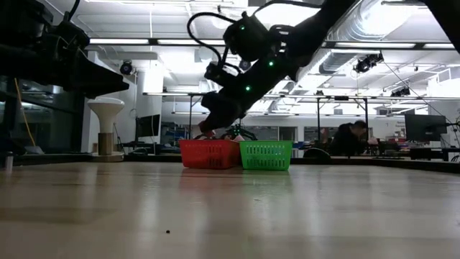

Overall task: Pick and place Stapler, Stapler remover, tape
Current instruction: Put the small red stapler into the red bin, then return to Home Position

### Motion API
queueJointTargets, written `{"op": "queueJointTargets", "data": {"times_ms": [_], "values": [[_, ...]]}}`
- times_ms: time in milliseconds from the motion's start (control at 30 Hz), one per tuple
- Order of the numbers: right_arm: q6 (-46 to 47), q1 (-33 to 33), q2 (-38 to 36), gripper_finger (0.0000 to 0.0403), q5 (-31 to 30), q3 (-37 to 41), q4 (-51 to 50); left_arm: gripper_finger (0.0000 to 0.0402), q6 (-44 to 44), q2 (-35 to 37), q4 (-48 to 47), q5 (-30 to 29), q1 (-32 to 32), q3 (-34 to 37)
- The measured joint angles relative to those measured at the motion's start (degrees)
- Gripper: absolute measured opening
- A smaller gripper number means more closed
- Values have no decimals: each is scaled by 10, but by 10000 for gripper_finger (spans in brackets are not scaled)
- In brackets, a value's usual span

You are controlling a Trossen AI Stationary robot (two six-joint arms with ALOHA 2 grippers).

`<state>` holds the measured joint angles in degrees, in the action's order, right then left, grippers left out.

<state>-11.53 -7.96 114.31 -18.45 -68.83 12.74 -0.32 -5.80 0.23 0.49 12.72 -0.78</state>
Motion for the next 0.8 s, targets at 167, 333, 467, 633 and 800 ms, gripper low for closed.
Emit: {"op": "queueJointTargets", "data": {"times_ms": [167,333,467,633,800], "values": [[10,-19,1,90,28,-1,-8,234,0,0,0,0,0,0],[11,-30,2,143,32,-1,-14,234,0,0,0,0,0,0],[9,-33,2,179,34,-1,-14,234,0,0,0,0,0,0],[-11,-34,1,200,46,2,4,234,0,0,0,0,0,0],[-26,-26,-19,199,49,82,184,234,0,0,0,0,0,0]]}}
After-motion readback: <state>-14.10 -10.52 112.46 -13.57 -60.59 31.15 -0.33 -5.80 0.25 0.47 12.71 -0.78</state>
